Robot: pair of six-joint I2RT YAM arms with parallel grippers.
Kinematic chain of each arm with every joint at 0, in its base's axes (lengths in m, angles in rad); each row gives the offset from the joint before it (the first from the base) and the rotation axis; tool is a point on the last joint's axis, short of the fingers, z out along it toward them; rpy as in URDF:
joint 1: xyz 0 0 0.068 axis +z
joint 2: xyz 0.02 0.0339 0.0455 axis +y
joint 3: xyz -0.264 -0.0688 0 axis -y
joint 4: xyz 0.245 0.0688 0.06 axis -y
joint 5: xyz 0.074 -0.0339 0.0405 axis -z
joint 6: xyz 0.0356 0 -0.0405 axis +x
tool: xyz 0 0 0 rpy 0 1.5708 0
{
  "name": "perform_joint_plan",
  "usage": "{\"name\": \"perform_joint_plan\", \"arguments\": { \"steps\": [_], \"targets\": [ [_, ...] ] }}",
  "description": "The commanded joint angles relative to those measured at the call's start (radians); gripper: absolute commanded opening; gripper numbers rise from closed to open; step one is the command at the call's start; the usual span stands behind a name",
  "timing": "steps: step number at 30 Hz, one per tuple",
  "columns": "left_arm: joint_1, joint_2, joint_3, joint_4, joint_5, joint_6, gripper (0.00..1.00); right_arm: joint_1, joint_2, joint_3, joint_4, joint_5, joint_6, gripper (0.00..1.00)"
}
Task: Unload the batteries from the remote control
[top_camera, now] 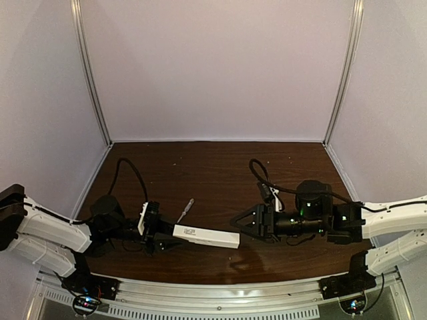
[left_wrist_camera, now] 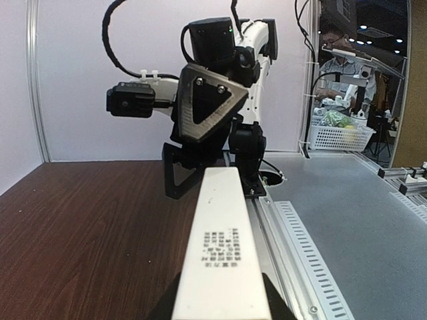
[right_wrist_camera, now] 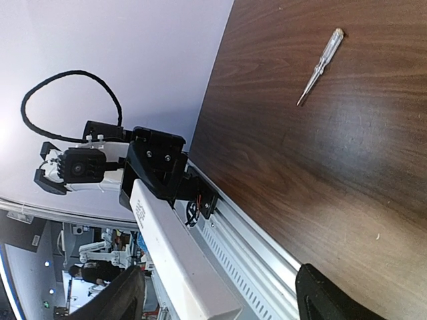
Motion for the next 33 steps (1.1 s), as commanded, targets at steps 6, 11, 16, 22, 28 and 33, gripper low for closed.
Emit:
{"name": "perform_joint_plan", "arguments": {
  "steps": [6,11,16,22,28,33],
  "targets": [
    [-0.003,0.037,0.043,0.090,0.030,0.022,0.00,0.046,0.063,0.024,0.050,-0.048,0.045,0.71],
    [-0.003,0.062,0.049,0.096,0.030,0.022,0.00,0.071,0.087,0.033,0.061,-0.052,0.047,0.65],
    [-0.003,0.071,0.053,0.094,0.032,0.018,0.00,0.083,0.100,0.048,0.055,-0.052,0.042,0.58],
    [-0.003,0.076,0.056,0.088,0.031,0.022,0.00,0.086,0.109,0.053,0.052,-0.054,0.039,0.47],
    [-0.002,0.078,0.059,0.080,0.027,0.024,0.00,0.090,0.116,0.048,0.044,-0.051,0.034,0.38],
    [-0.003,0.080,0.061,0.077,0.026,0.024,0.00,0.091,0.112,0.039,0.050,-0.047,0.032,0.26]
  ]
}}
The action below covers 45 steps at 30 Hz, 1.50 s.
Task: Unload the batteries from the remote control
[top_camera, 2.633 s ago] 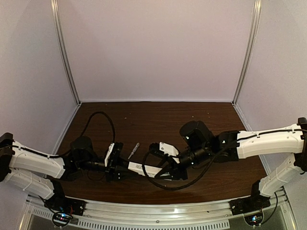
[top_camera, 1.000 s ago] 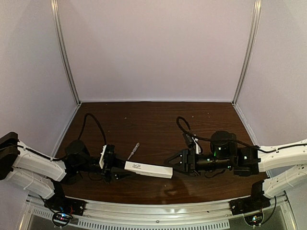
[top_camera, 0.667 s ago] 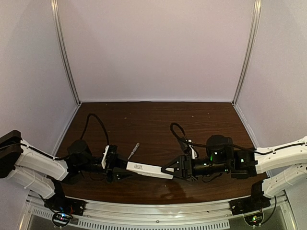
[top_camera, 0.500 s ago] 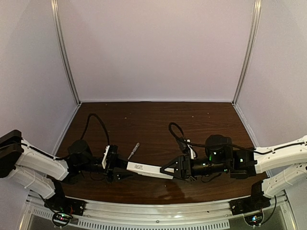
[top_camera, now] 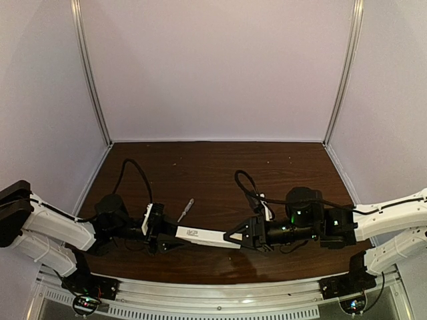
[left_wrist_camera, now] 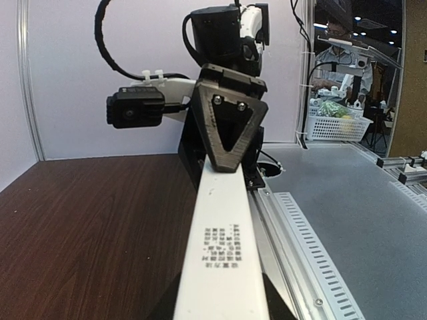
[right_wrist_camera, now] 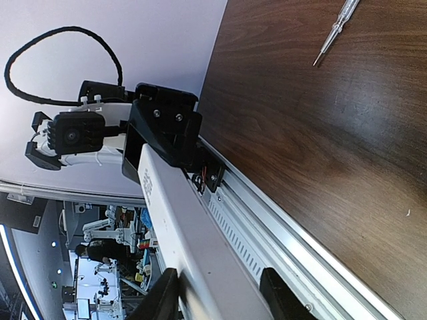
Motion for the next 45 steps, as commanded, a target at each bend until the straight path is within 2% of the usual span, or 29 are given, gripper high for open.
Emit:
{"name": "perform_joint_plan", "arguments": {
  "steps": [1,3,11,15,30,36,41,45],
  "targets": [
    [-0.012,0.007,0.033,0.066,-0.006,0.000,0.00,0.013,0.013,0.011,0.009,0.003,-0.013,0.23],
    [-0.012,0.007,0.033,0.065,-0.006,0.000,0.00,0.014,0.012,0.004,0.015,0.004,-0.014,0.18],
    [-0.012,-0.001,0.027,0.072,-0.006,-0.005,0.00,0.013,-0.037,-0.042,0.021,0.033,-0.013,0.09],
    [-0.012,-0.003,0.025,0.079,-0.003,-0.008,0.00,0.013,-0.069,-0.072,0.025,0.044,-0.012,0.11],
    [-0.011,-0.003,0.021,0.083,-0.012,-0.011,0.00,0.013,-0.129,-0.120,0.017,0.065,-0.013,0.52],
    [-0.012,-0.008,0.020,0.075,-0.013,-0.003,0.00,0.014,-0.108,-0.100,0.003,0.056,-0.021,0.88],
    [-0.010,0.003,0.033,0.048,-0.018,0.011,0.00,0.013,-0.079,-0.043,-0.053,0.055,-0.042,0.99],
    [-0.011,0.008,0.039,0.033,-0.024,0.020,0.00,0.014,-0.048,-0.005,-0.081,0.047,-0.052,1.00]
  ]
}}
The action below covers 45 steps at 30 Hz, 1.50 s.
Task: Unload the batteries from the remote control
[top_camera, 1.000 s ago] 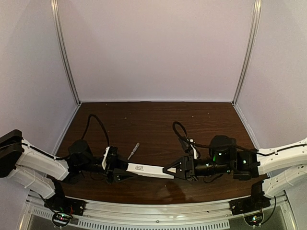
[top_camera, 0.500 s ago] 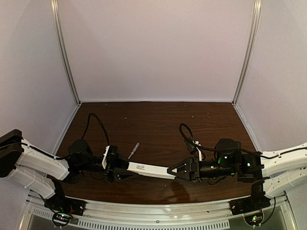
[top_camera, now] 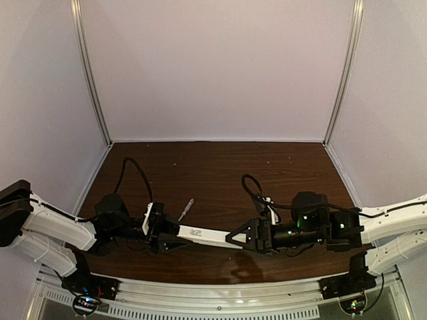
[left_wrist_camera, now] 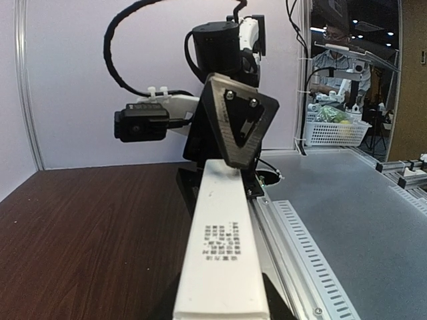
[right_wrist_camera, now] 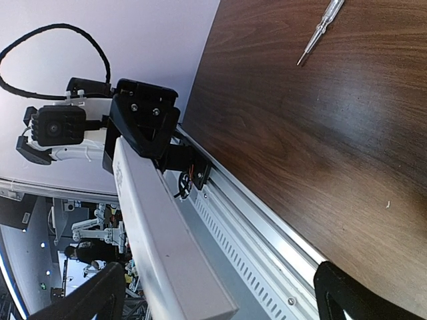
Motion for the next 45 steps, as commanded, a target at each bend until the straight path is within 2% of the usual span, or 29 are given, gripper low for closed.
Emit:
{"name": "perform_joint_plan", "arguments": {
  "steps": [1,8,18,23,36,41,45],
  "targets": [
    [0.006,0.011,0.026,0.009,-0.012,0.022,0.00,0.000,0.039,0.062,-0.049,0.001,-0.027,1.00],
    [0.006,0.039,0.044,-0.008,-0.011,0.033,0.00,0.000,0.108,0.120,-0.079,-0.016,-0.048,0.98],
    [0.005,0.040,0.044,-0.010,-0.008,0.033,0.00,-0.001,0.135,0.133,-0.080,-0.015,-0.049,0.78],
    [0.005,0.043,0.045,-0.014,-0.008,0.035,0.00,0.001,0.134,0.131,-0.079,-0.008,-0.050,0.73],
    [0.005,0.040,0.046,-0.013,-0.009,0.033,0.00,-0.002,0.109,0.078,-0.029,-0.013,-0.048,0.46],
    [0.005,0.044,0.044,-0.007,-0.010,0.029,0.00,-0.002,0.080,0.034,0.003,-0.011,-0.036,0.42],
    [0.006,0.038,0.042,-0.005,-0.011,0.026,0.00,-0.001,0.053,-0.001,0.025,-0.004,-0.024,0.48]
  ]
}}
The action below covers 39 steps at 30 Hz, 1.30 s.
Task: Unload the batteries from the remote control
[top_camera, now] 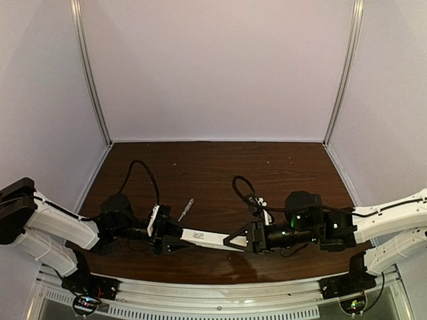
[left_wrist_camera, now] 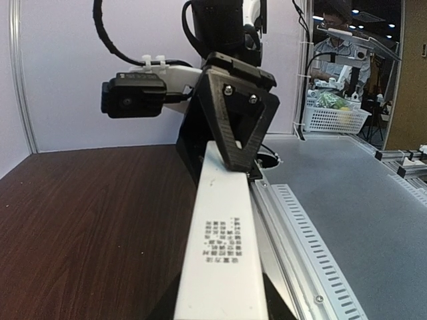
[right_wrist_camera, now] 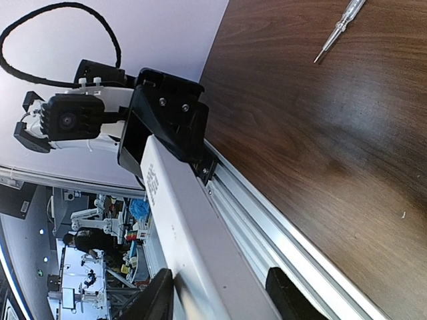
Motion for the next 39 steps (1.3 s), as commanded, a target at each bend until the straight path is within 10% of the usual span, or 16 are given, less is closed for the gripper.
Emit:
{"name": "perform_joint_plan", "arguments": {
  "steps": [1,7,13,39],
  "targets": [
    [0.002,-0.003,0.025,0.064,-0.021,-0.006,0.00,0.001,-0.037,-0.056,-0.011,0.031,0.015,0.53],
    [0.002,0.002,0.027,0.062,-0.021,-0.006,0.00,0.001,-0.094,-0.095,-0.016,0.057,0.027,0.83],
    [0.003,0.010,0.040,0.037,-0.021,0.004,0.00,0.002,-0.124,-0.077,-0.072,0.079,0.026,0.92],
    [-0.030,0.059,0.106,-0.117,-0.116,0.087,0.00,-0.029,0.090,0.172,-0.258,0.038,-0.040,0.82]
  ]
}}
